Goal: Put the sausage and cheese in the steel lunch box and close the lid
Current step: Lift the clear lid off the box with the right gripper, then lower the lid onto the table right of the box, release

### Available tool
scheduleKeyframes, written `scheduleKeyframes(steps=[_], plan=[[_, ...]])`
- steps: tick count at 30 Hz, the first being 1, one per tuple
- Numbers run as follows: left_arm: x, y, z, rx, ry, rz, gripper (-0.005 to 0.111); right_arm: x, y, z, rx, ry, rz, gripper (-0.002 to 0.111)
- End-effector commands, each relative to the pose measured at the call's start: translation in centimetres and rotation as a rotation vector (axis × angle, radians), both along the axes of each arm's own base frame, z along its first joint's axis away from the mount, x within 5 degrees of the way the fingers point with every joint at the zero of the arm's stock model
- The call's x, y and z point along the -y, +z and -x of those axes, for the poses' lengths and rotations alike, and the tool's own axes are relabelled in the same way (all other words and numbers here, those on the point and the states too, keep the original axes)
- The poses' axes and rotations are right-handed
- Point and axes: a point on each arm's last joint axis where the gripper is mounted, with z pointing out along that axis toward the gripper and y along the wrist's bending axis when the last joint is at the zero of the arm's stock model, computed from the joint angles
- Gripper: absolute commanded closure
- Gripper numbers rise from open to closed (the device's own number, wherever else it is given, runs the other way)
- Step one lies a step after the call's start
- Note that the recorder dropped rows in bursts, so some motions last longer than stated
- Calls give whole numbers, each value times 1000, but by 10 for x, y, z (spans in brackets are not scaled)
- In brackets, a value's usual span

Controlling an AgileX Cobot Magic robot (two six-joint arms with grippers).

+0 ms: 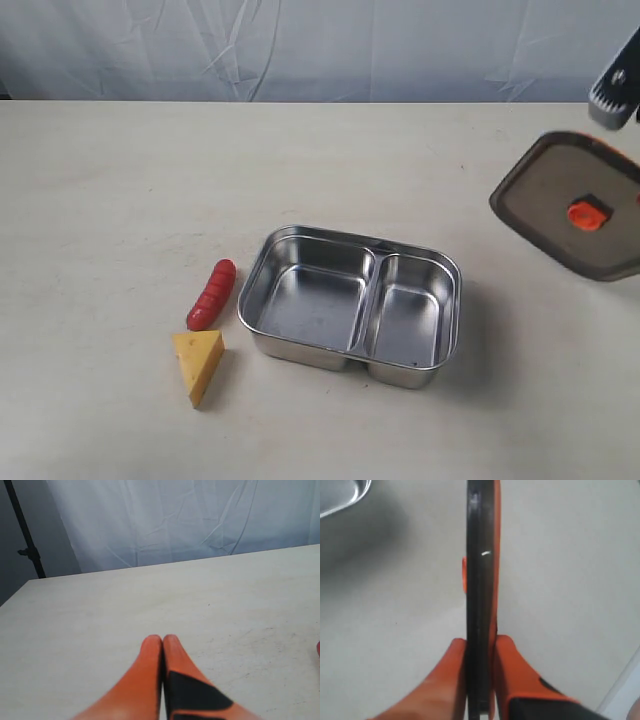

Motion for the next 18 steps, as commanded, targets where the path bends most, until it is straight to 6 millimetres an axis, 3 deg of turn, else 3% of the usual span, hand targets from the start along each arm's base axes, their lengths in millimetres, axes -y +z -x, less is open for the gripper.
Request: scheduleKeyframes(steps=[1,6,13,18], plan=[[0,0,1,14,6,9,107,-5,-26,13,-47,66,116,109],[0,0,1,14,6,9,107,-13,-53,28,-119,122,130,109],[0,0,1,16,6,9,107,-28,-76,46,-193,173,74,109],[0,0,1,16,6,9,107,-25,-92,55,-232,189,89,109]])
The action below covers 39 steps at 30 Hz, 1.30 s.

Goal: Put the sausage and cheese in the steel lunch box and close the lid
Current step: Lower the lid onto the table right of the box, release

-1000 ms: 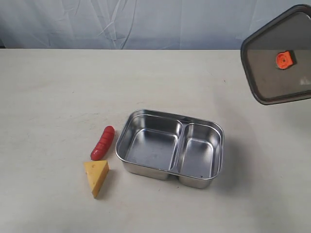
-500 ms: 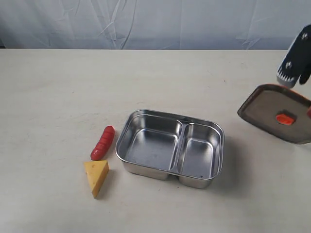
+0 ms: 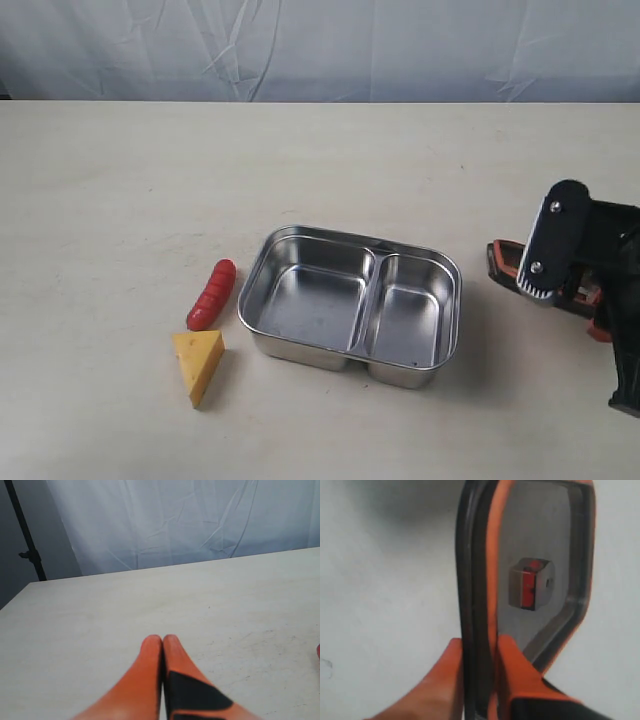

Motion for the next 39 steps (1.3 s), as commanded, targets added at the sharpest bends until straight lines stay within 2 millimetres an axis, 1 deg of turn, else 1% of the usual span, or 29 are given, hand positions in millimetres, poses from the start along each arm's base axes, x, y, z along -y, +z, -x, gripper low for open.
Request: scheduleKeyframes(steps=[1,5,11,13,15,17,18,19,20,27,28,30,31,33,35,36,38,39], plan=[[0,0,0,9,6,9,107,1,-14,11,-62,-15,-11,109],[0,0,0,9,6,9,107,0,-17,12,-61,-22,-43,109],[0,0,0,9,6,9,107,-1,-18,13,-65,-27,-54,109],[0,0,0,9,6,9,107,-1,-18,13,-66,-28,-56,107],[0,0,0,9,6,9,107,-1,-18,13,-66,-29,-57,97],[0,0,0,9,6,9,107,-1,-18,13,-66,-29,-57,81],[0,0,0,9,6,9,107,-1,-18,13,-68,-29,-55,75],[0,0,0,9,6,9,107,-1,-18,13,-68,-27,-51,70],[0,0,0,9,6,9,107,-1,-18,13,-69,-27,-48,68],[0,0,0,9,6,9,107,-1,-17,12,-60,-27,-51,69],[0,0,0,9,6,9,107,-2,-16,11,-46,-60,-77,69],[0,0,0,9,6,9,107,-6,-9,6,1,-192,-162,69],[0,0,0,9,6,9,107,-9,-2,2,39,-282,-233,69],[0,0,0,9,6,9,107,-12,9,-3,74,-395,-320,69],[0,0,0,9,6,9,107,-14,20,-5,93,-457,-380,76],[0,0,0,9,6,9,107,-16,25,-5,102,-478,-417,85],[0,0,0,9,7,4,107,-18,32,-5,106,-529,-495,107],[0,0,0,9,7,4,107,-19,34,-4,98,-555,-533,108]])
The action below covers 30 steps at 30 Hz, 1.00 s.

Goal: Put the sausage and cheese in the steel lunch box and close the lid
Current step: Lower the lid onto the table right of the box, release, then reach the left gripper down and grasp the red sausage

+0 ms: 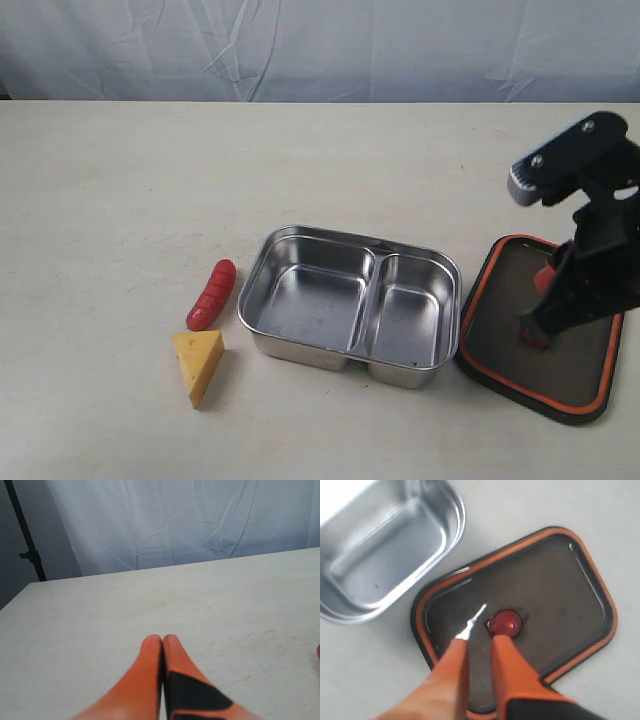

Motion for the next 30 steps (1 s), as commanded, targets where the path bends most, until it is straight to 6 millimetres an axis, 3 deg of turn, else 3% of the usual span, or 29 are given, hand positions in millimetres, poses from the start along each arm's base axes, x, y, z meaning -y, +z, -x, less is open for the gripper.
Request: scheduleKeyframes(steps=[1,11,24,25,27,30], plan=[[0,0,0,8,7,4,107,-6,16,3,13,-130,-206,108],[0,0,0,8,7,4,107,-16,40,14,9,-210,-535,108],[-1,2,0,39,8,4,107,-3,52,36,18,-156,-515,108],[0,6,-1,83,9,42,107,-2,53,37,23,-153,-512,108],[1,14,-1,161,12,317,107,0,55,39,37,-147,-512,108],[-6,27,1,321,65,594,107,1,57,41,48,-144,-515,108]])
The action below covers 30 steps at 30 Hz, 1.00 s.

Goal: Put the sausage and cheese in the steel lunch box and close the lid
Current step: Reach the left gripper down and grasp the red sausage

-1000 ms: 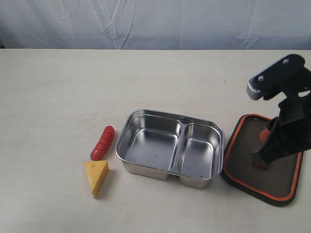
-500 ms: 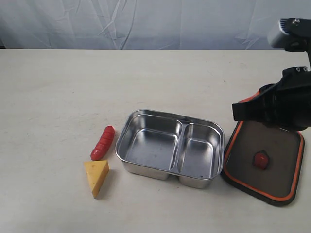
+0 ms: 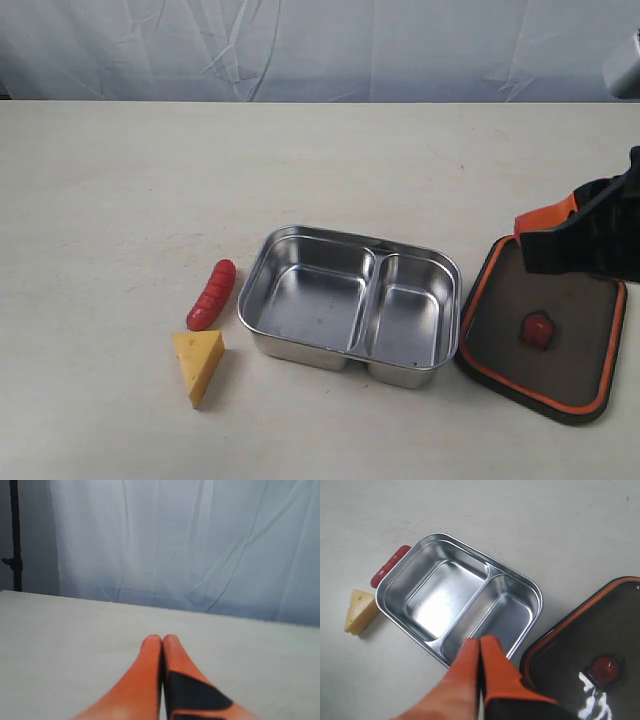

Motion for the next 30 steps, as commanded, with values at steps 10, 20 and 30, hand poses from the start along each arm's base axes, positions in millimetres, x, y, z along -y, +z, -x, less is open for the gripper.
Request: scheduleKeyframes(steps=[10,20,30], plan=[[7,56,1,12,-91,395,107,3,4,1,51,24,28,108],[22,127,-108,-535,-282,-85,107,4,3,2,43,32,56,108],[57,81,-198,-909,-517,-154,107,9,-1,3,34,48,138,108]])
